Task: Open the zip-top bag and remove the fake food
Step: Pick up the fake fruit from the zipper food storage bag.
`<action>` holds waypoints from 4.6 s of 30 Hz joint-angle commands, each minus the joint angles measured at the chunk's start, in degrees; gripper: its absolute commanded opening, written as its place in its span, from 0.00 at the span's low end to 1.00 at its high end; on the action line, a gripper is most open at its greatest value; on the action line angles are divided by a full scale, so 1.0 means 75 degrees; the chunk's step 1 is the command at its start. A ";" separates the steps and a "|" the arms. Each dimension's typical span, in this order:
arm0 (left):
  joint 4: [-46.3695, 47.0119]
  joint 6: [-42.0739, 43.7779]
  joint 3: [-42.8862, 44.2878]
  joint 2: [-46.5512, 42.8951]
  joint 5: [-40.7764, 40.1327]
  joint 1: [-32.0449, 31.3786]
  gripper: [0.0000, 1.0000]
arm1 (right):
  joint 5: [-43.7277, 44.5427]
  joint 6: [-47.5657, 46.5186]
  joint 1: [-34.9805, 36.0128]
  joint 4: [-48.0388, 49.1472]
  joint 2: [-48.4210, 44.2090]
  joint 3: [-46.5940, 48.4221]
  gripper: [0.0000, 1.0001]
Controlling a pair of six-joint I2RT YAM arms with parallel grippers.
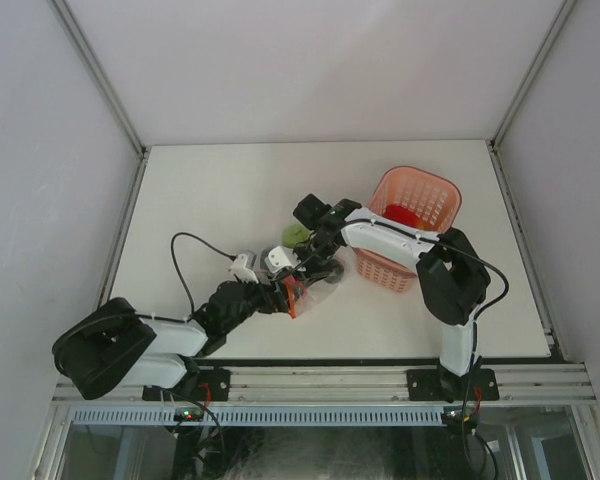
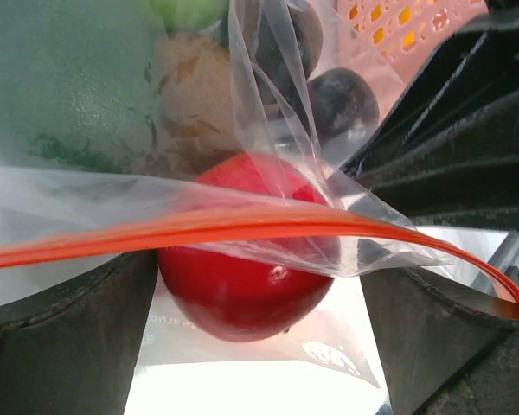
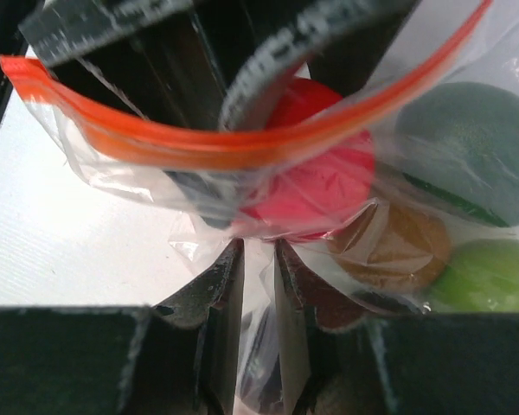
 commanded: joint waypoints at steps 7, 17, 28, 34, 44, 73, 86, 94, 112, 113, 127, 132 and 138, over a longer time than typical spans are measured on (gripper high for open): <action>0.0306 -0.0549 0.0584 0.0647 -0.0564 0.0044 0.84 | -0.0714 0.0338 -0.0027 0.0072 0.0242 0.0229 0.19; -0.0196 -0.0504 0.0414 0.0168 -0.0525 0.0099 0.42 | 0.0042 0.0935 -0.0180 0.0556 0.0241 0.0113 0.18; -0.2522 -0.0041 0.0238 -0.1608 -0.0338 0.0315 0.49 | 0.1005 0.1573 -0.0199 0.0990 0.0523 0.0250 0.17; -0.3572 -0.0018 0.0329 -0.2162 -0.0350 0.0512 0.47 | 0.1048 0.1606 -0.0155 0.0990 0.0576 0.0282 0.17; -0.6536 -0.0011 0.0922 -0.4267 -0.0567 0.0790 0.27 | 0.1235 0.1761 -0.0116 0.1001 0.0726 0.0416 0.17; -1.1854 -0.0050 0.3838 -0.6891 0.0812 0.1097 0.15 | 0.0137 0.2045 -0.0303 0.0533 -0.0251 0.0871 0.21; -0.7789 -0.1106 0.3749 -0.6674 0.2622 0.1708 0.14 | -0.1940 0.1254 -0.0575 -0.0504 -0.2064 0.0991 0.41; -0.4341 -0.2218 0.3495 -0.5709 0.3904 0.2338 0.13 | -0.1689 0.2000 -0.0687 -0.0736 -0.2752 0.1596 0.53; 0.0760 -0.4739 0.2683 -0.3828 0.3893 0.2313 0.12 | -0.4550 0.3585 -0.1603 0.0003 -0.3468 0.1993 0.79; 0.0913 -0.4829 0.2691 -0.3710 0.3890 0.2292 0.12 | -0.4631 0.3842 -0.1594 0.0207 -0.3442 0.1993 0.80; 0.1320 -0.4711 0.2980 -0.2702 0.3413 0.1349 0.11 | -0.4091 0.5667 -0.0984 0.1818 -0.3403 0.1793 0.92; 0.1320 -0.4670 0.3006 -0.2588 0.3260 0.1144 0.11 | -0.3823 0.6228 -0.0796 0.2381 -0.3453 0.1453 0.92; 0.1320 -0.4658 0.3037 -0.2552 0.3174 0.1030 0.11 | -0.3516 0.6130 -0.0555 0.2405 -0.3416 0.1234 0.92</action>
